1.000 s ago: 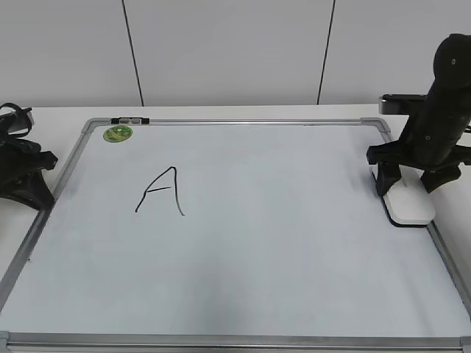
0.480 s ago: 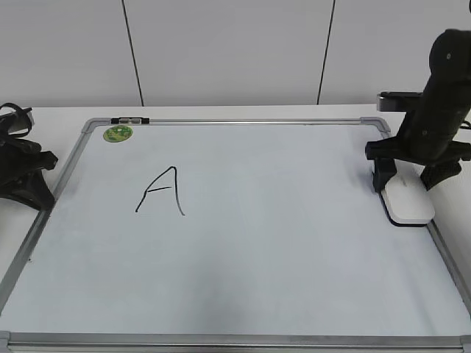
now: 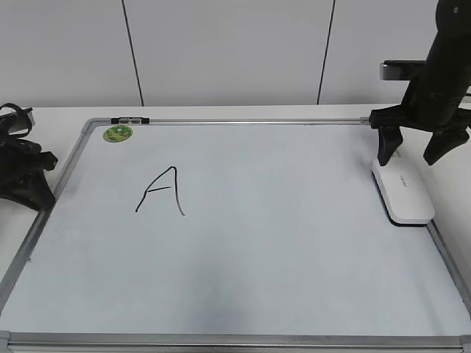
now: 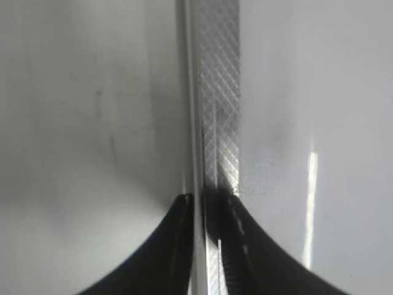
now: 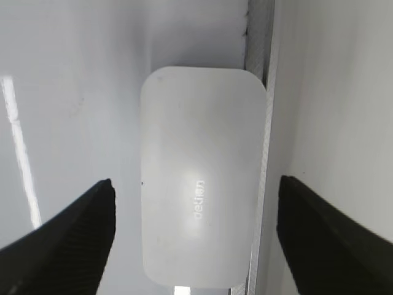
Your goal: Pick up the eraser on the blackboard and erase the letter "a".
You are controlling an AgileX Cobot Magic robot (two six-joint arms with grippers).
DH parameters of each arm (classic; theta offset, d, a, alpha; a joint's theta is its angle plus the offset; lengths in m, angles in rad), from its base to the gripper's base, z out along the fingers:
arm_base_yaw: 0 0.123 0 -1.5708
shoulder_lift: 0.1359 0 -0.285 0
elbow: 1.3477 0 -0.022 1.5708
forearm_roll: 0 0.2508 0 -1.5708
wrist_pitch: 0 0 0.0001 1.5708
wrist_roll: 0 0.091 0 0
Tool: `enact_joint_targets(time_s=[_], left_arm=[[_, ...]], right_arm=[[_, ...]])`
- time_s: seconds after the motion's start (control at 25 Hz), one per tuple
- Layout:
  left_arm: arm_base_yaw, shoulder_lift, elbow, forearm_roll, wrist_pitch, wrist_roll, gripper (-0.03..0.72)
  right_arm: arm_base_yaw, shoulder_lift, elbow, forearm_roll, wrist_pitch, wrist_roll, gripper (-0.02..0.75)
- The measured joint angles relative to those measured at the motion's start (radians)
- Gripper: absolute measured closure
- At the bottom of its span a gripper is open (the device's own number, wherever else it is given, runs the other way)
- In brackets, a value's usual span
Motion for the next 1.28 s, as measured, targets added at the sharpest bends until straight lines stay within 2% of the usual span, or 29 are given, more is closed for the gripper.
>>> enact_joint_targets(time_s=[0.08, 0.24, 0.36, 0.64, 1.08, 1.28], left_arm=[[0.000, 0.006, -0.017, 0.008, 0.017, 0.000, 0.501], [-0.002, 0.010, -0.093, 0.012, 0.087, 0.002, 0.315], [-0.002, 0.010, -0.155, 0.014, 0.144, 0.002, 0.254], [-0.003, -0.066, -0.270, 0.053, 0.302, -0.047, 0.241], [-0.012, -0.329, -0.276, 0.101, 0.344, -0.137, 0.247], [-0.053, -0.496, -0.276, 0.154, 0.353, -0.178, 0.247]], right_arm=[[0.000, 0.000, -0.001, 0.000, 0.006, -0.004, 0.132], [0.000, 0.000, -0.001, 0.018, 0.029, -0.023, 0.142], [0.000, -0.013, -0.001, 0.028, 0.039, -0.042, 0.142], [0.000, -0.121, -0.002, 0.030, 0.049, -0.059, 0.143], [0.000, -0.322, -0.004, 0.069, 0.063, -0.069, 0.143], [0.000, -0.425, -0.004, 0.088, 0.071, -0.069, 0.144]])
